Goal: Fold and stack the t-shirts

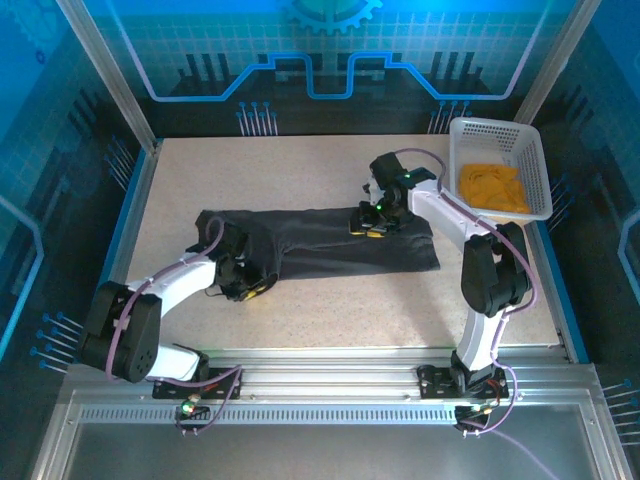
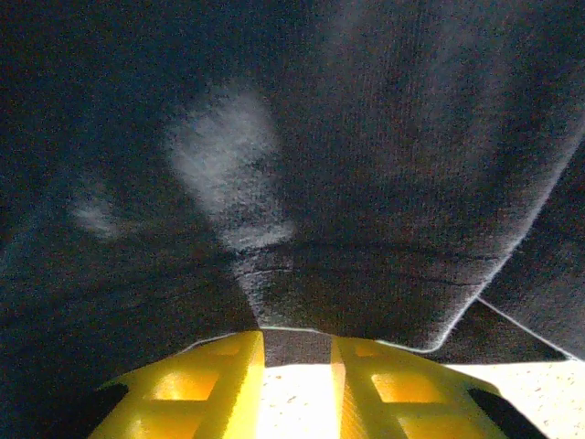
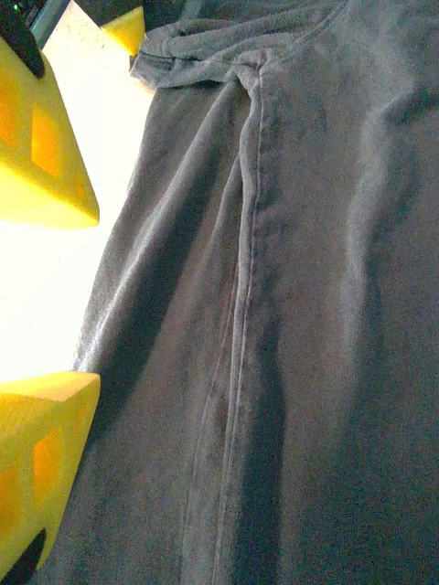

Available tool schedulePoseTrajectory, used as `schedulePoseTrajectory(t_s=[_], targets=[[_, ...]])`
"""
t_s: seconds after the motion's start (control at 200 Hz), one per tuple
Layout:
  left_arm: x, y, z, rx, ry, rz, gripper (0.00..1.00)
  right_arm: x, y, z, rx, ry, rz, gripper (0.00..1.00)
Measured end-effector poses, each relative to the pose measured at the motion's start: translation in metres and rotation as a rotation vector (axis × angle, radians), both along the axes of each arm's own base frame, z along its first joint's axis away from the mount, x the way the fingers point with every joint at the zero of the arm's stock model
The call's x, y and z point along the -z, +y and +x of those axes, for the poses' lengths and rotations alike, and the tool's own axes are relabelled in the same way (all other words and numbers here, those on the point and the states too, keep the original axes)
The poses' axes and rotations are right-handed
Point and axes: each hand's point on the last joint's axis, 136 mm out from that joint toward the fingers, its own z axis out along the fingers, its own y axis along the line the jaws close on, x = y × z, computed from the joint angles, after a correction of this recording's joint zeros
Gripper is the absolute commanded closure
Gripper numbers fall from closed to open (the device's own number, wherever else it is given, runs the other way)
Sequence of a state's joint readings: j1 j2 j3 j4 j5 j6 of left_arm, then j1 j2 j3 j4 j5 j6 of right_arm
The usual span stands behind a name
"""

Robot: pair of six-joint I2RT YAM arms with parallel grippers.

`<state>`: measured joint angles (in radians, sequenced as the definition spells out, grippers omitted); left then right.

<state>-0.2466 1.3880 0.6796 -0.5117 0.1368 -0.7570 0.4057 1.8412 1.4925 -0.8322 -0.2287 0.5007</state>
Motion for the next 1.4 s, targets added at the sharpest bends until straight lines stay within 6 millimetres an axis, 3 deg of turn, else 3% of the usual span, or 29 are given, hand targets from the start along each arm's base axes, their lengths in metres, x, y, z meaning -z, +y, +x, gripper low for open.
schedulePoseTrajectory(t_s=[0.07,0.165,0.235,0.365,0.435,0.565,0.73,0.96,1.26,1.395], targets=[[-0.019,0.007,0.009,-0.023,-0.05,0.022,0.55,-0.001,0.001,0.001,-0.001,-0.003,0.002,0.54],[-0.056,0.019,0.03,-0.07,-0.168,0.043,0.56,-0.002,0.003,0.001,-0.006,-0.007,0.019,0.51],[-0.079,0.042,0.048,-0.156,-0.251,0.051,0.6,-0.005,0.013,0.003,-0.027,-0.021,0.07,0.49],[-0.072,0.103,0.066,-0.333,-0.264,0.078,0.62,-0.011,0.037,-0.003,-0.09,-0.037,0.203,0.44],[-0.06,0.117,0.074,-0.351,-0.254,0.075,0.62,-0.019,0.051,-0.007,-0.128,-0.048,0.258,0.44],[-0.037,0.114,0.085,-0.288,-0.227,0.046,0.62,-0.033,0.069,-0.01,-0.181,-0.077,0.334,0.43],[-0.014,0.114,0.094,-0.242,-0.206,0.02,0.65,-0.036,0.071,-0.01,-0.189,-0.08,0.351,0.43],[-0.009,0.114,0.094,-0.202,-0.212,0.03,0.67,-0.037,0.069,-0.009,-0.183,-0.079,0.358,0.43],[0.004,0.114,0.079,-0.18,-0.174,0.054,0.65,-0.039,0.069,-0.007,-0.182,-0.082,0.36,0.43],[0.004,0.114,0.08,-0.179,-0.18,0.054,0.72,-0.042,0.07,-0.004,-0.183,-0.092,0.363,0.44]])
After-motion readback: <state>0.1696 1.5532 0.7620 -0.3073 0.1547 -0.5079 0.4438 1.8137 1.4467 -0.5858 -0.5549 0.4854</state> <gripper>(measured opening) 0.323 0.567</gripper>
